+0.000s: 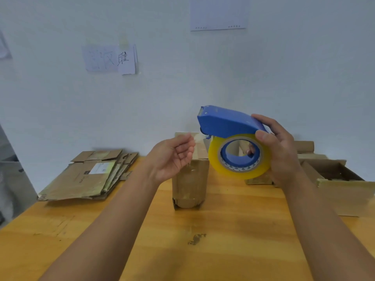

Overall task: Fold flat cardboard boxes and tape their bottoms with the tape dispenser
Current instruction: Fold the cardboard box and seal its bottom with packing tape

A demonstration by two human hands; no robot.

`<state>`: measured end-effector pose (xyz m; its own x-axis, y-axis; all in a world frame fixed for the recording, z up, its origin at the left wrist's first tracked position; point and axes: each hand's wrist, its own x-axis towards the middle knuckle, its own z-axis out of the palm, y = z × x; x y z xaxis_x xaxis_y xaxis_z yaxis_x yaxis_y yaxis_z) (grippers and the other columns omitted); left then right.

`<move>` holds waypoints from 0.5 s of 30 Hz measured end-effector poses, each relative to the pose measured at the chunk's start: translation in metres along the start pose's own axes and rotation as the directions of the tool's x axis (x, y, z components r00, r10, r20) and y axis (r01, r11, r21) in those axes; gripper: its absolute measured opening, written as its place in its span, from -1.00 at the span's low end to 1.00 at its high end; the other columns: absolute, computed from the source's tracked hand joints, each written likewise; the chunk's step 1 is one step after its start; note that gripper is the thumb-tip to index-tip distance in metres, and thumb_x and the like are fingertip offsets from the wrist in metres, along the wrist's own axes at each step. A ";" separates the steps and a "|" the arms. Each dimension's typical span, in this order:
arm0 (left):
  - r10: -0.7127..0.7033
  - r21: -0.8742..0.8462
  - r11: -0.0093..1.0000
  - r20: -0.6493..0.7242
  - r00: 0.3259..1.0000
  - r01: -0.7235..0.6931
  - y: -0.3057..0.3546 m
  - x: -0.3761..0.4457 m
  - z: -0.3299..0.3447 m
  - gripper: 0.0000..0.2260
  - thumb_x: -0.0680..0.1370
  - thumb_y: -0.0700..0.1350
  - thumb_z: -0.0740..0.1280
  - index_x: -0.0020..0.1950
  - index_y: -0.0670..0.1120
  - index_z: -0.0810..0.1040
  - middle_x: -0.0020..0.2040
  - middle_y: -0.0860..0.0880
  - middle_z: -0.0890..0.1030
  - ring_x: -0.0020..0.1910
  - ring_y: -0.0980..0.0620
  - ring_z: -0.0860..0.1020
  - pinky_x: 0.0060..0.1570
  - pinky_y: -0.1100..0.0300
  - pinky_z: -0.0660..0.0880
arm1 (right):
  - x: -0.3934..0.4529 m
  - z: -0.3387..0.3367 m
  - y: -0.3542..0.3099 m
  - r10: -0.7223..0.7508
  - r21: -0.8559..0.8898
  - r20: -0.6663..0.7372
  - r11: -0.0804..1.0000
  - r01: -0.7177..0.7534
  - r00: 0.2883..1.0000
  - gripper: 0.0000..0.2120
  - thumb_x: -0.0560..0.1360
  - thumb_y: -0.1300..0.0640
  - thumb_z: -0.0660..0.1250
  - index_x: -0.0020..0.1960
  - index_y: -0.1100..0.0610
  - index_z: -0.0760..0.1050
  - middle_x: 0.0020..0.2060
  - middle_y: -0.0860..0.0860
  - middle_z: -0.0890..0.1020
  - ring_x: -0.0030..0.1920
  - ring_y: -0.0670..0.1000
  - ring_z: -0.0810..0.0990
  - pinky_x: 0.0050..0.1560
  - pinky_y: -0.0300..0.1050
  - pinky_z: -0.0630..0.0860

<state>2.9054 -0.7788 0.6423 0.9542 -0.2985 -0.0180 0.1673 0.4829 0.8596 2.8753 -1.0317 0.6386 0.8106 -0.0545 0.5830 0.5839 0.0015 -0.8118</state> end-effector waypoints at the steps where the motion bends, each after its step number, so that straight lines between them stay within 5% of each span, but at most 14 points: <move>1: -0.003 0.007 1.000 -0.013 1.000 0.003 0.002 0.000 -0.002 -0.89 0.42 -0.12 0.45 -0.26 -0.14 0.69 -0.29 -0.05 0.63 -0.37 0.09 0.59 -0.36 0.28 0.58 | 0.000 -0.001 0.001 0.004 -0.007 0.004 1.000 -0.004 1.000 -0.60 0.48 -0.01 0.32 0.31 -0.03 0.51 0.13 0.13 0.59 -0.18 -0.01 0.62 -0.23 -0.16 0.60; 10: -0.110 0.072 0.991 0.009 0.994 0.109 -0.001 0.001 -0.003 -0.61 0.37 -0.20 0.49 0.16 -0.25 0.53 -0.26 -0.06 0.56 -0.36 0.12 0.56 -0.34 0.32 0.58 | 0.001 -0.009 0.014 0.019 -0.068 0.049 0.998 -0.016 0.999 -0.48 0.36 -0.19 0.38 0.30 -0.12 0.52 0.17 0.01 0.58 -0.09 0.04 0.63 -0.17 -0.14 0.60; 15: -0.193 0.090 0.978 0.046 0.980 0.188 -0.002 0.003 -0.009 -0.64 0.43 -0.18 0.46 0.17 -0.26 0.54 -0.22 -0.07 0.56 -0.33 0.12 0.57 -0.31 0.31 0.59 | 0.001 -0.014 0.018 0.018 -0.079 0.088 0.997 -0.011 0.996 -0.47 0.34 -0.17 0.40 0.30 -0.12 0.52 0.16 -0.02 0.58 -0.03 0.07 0.64 -0.14 -0.12 0.62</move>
<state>2.9104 -0.7733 0.6356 0.8918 -0.4232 -0.1601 0.3210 0.3424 0.8830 2.8861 -1.0458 0.6247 0.8217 0.0340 0.5690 0.5698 -0.0771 -0.8182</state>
